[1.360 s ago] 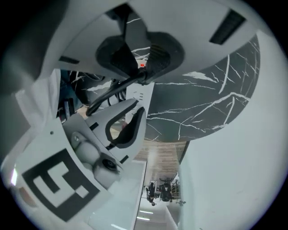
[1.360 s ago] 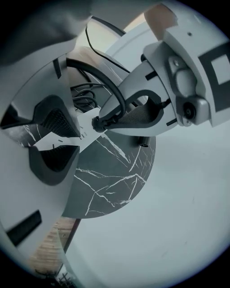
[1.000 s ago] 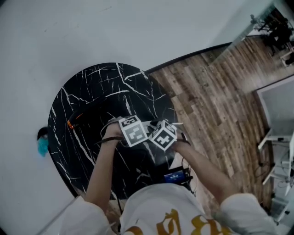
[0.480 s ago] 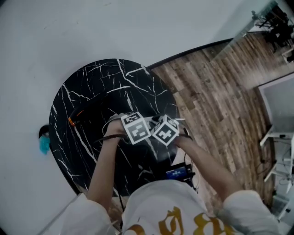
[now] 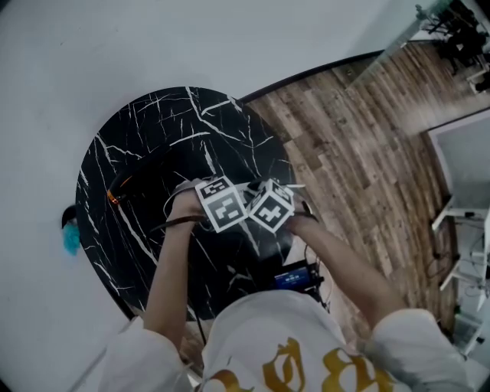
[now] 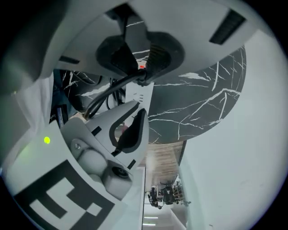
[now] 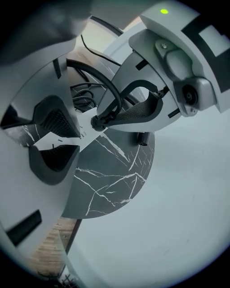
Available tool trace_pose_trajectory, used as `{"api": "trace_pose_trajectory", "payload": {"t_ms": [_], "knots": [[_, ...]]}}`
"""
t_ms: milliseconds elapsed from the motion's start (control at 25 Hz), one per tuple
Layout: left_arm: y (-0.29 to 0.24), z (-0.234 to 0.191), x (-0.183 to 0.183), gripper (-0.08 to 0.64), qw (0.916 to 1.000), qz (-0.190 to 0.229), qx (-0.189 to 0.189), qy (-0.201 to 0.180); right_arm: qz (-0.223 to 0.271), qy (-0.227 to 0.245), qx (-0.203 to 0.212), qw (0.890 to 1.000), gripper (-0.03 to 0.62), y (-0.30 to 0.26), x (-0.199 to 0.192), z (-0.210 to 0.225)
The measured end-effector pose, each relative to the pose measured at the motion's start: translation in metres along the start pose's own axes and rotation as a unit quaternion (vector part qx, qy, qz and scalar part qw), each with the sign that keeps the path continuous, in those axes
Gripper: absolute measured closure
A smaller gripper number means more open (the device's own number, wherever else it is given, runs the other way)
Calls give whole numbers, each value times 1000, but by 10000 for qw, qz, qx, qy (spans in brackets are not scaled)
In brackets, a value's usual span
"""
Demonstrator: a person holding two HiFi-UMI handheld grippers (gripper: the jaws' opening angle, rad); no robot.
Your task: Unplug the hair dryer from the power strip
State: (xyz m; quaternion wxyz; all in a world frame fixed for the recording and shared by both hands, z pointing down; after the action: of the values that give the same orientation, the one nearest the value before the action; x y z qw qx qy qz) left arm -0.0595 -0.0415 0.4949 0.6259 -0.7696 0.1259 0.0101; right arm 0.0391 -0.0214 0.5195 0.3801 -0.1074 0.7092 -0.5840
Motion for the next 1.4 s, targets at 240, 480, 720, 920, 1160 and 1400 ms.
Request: {"api": "trace_pose_trajectory", "payload": {"t_ms": [240, 480, 720, 920, 1160, 1400], "knots": [[10, -26, -9, 509, 9946, 550, -745, 468, -27, 38, 10, 10000, 537, -1, 0, -1], [1, -5, -4, 509, 9996, 91, -165, 217, 5, -8, -4, 10000, 537, 0, -1, -1], [9, -23, -6, 509, 9946, 705, -620, 433, 21, -16, -33, 10000, 537, -1, -1, -1], [2, -3, -7, 509, 9986, 374, -159, 329, 50, -34, 9, 10000, 537, -2, -1, -2], [8, -27, -14, 506, 9936, 579, -764, 593, 114, -1, -57, 9999, 537, -1, 1, -1], [-1, 0, -11, 509, 9991, 393, 63, 146, 179, 43, -27, 9998, 537, -2, 0, -2]]}}
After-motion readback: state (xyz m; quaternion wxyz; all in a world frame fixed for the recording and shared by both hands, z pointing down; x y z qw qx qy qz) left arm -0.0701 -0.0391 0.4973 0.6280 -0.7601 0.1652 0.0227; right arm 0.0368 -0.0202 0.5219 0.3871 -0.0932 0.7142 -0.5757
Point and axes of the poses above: the fingertips, and each gripper's own axes: y backward along the fingers, z to its right, x out of its top, the point moved 10 cm from there along y, backward along the fingers, and after that the axes turned 7 degrees about -x, right-handed, at the moved point
